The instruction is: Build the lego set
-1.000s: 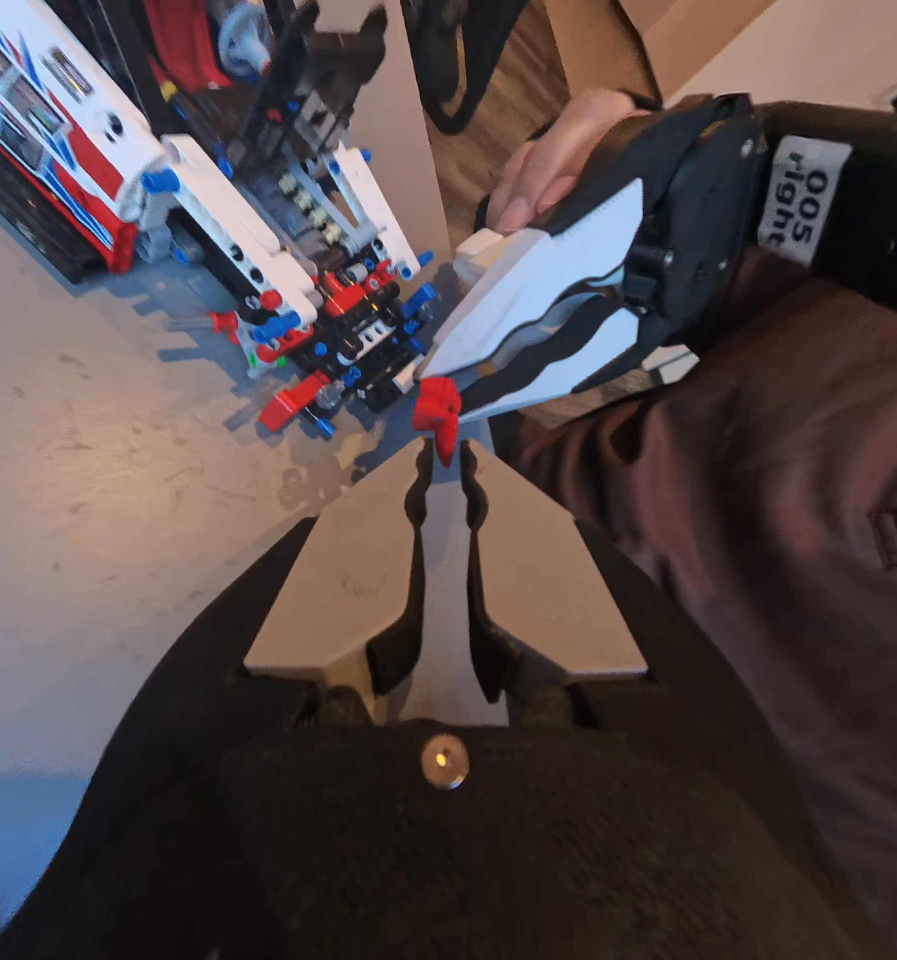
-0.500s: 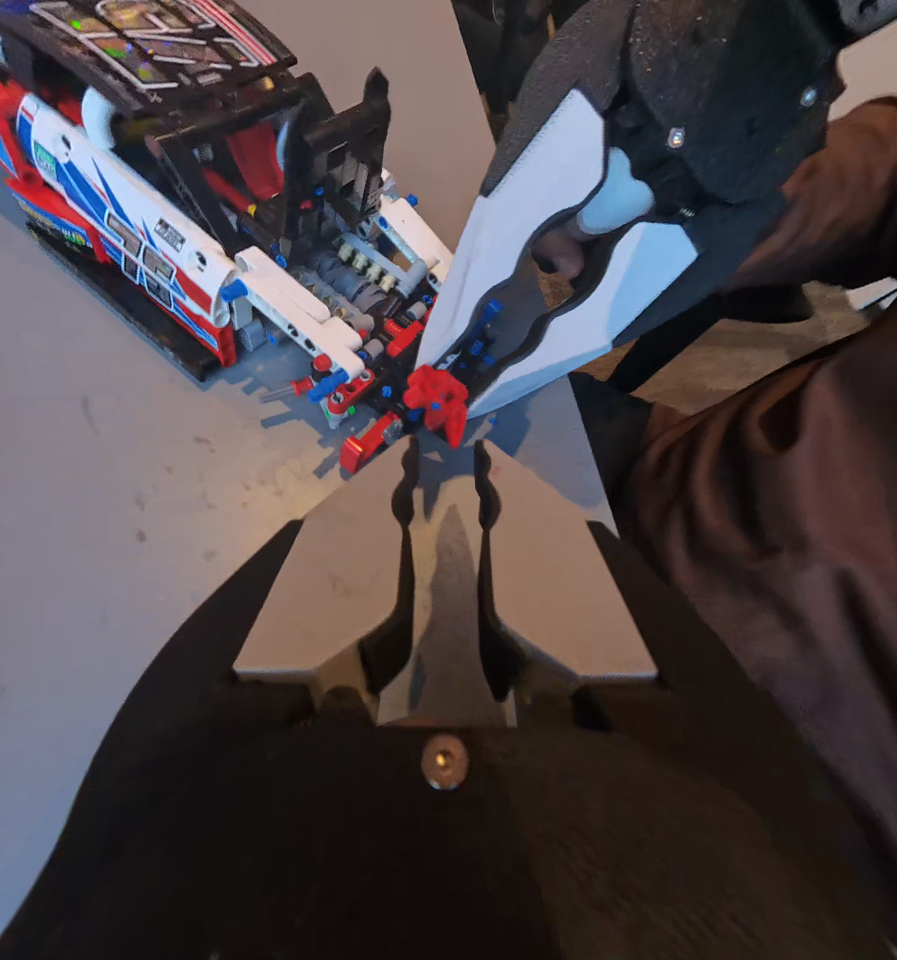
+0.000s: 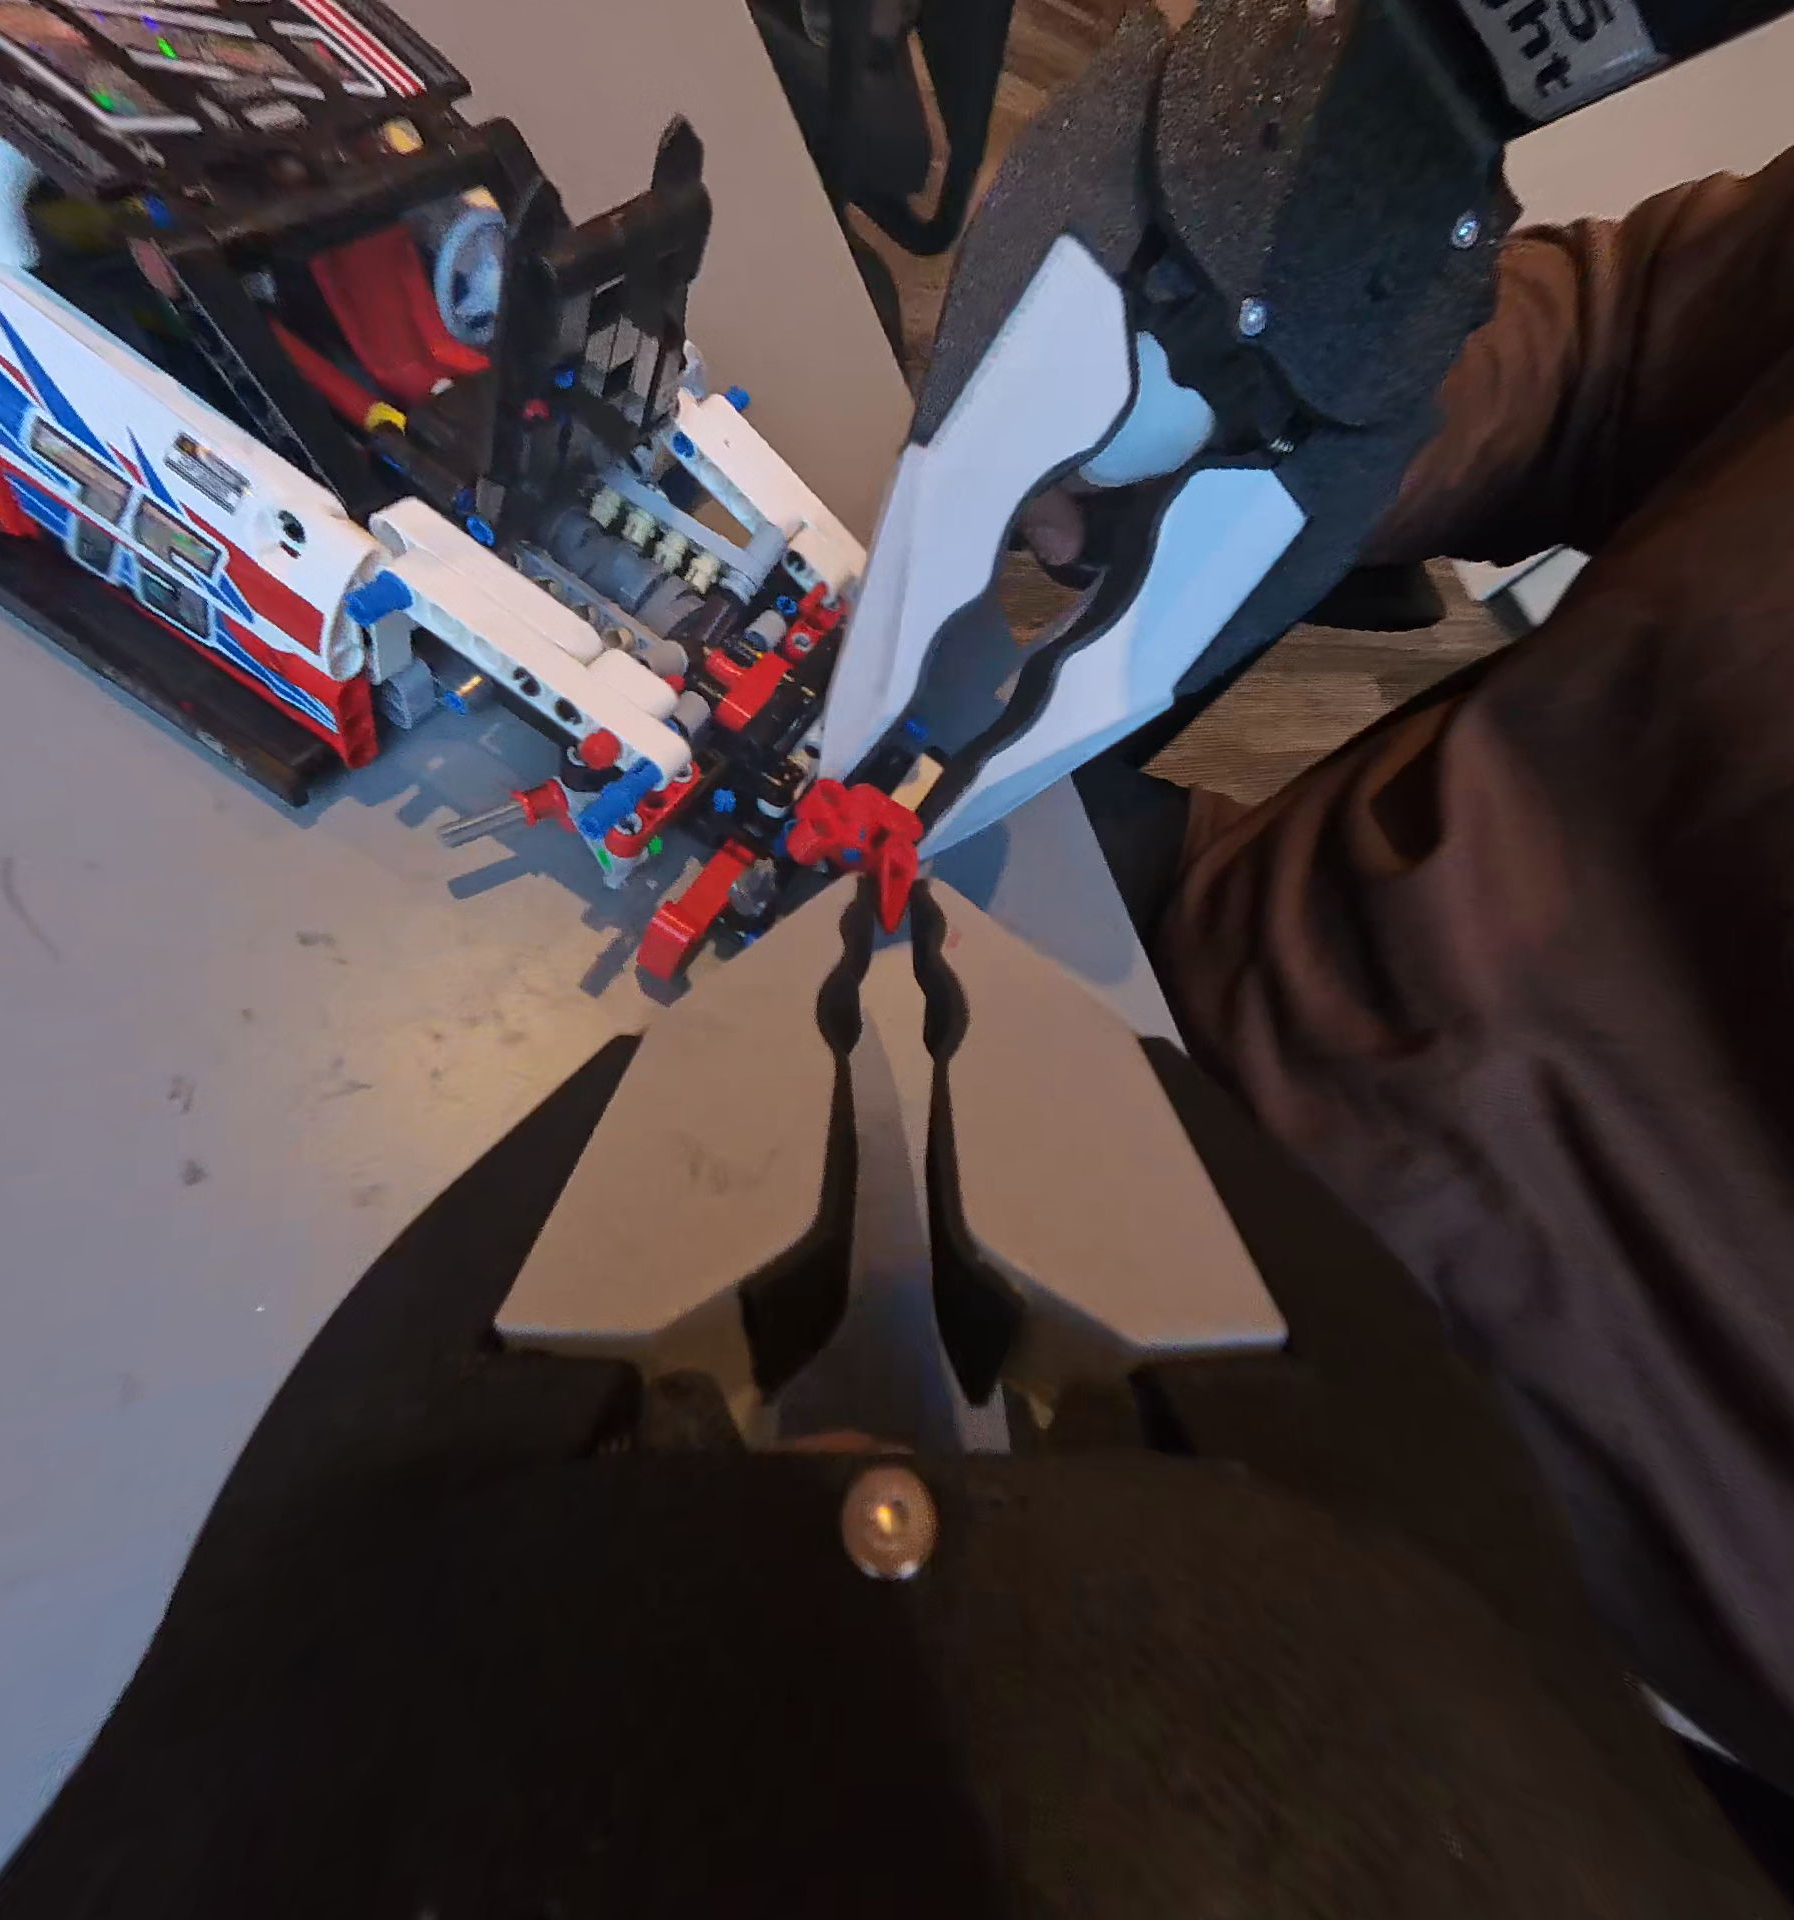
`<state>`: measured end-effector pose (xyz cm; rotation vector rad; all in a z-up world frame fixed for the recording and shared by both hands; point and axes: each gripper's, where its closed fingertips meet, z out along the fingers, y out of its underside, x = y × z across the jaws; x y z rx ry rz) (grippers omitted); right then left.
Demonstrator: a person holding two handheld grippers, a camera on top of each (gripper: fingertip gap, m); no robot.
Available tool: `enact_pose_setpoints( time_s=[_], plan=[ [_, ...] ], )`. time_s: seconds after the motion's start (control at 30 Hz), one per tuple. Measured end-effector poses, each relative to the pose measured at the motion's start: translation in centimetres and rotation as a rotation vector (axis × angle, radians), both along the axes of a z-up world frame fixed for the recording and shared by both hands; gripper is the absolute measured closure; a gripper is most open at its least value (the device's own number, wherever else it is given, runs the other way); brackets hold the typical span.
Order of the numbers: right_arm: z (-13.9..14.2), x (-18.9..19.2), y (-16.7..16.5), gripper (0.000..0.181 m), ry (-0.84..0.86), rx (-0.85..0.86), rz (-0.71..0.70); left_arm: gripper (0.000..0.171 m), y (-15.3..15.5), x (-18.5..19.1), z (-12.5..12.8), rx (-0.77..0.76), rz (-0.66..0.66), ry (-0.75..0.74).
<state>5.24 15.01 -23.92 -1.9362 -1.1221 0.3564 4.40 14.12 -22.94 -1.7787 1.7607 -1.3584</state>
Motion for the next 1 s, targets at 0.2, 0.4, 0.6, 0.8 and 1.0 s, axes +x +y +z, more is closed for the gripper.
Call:
enact_pose_setpoints(
  time_s=[0.2,0.4,0.6,0.8,1.0],
  plan=[
    [1.1,0.0,-0.5,0.131,0.025,0.057,0.066,0.168,-0.5,-0.2,0.0,-0.090,-0.064,0.029],
    [0.5,-0.7,-0.1,0.146,-0.054,0.112,0.119,0.168,-0.6,0.1,-0.3,-0.086,-0.118,0.064],
    [0.2,-0.2,0.7,0.155,-0.046,0.075,0.059,0.168,0.2,0.5,-0.2,-0.097,-0.078,0.043],
    [0.2,0.0,0.8,0.155,-0.024,0.057,0.019,0.162,0.4,-0.6,-0.6,0.041,0.016,0.027],
    [0.4,0.1,1.0,0.155,0.002,0.046,0.010,0.159,1.0,-0.9,-0.4,0.034,0.122,-0.033]
  ],
)
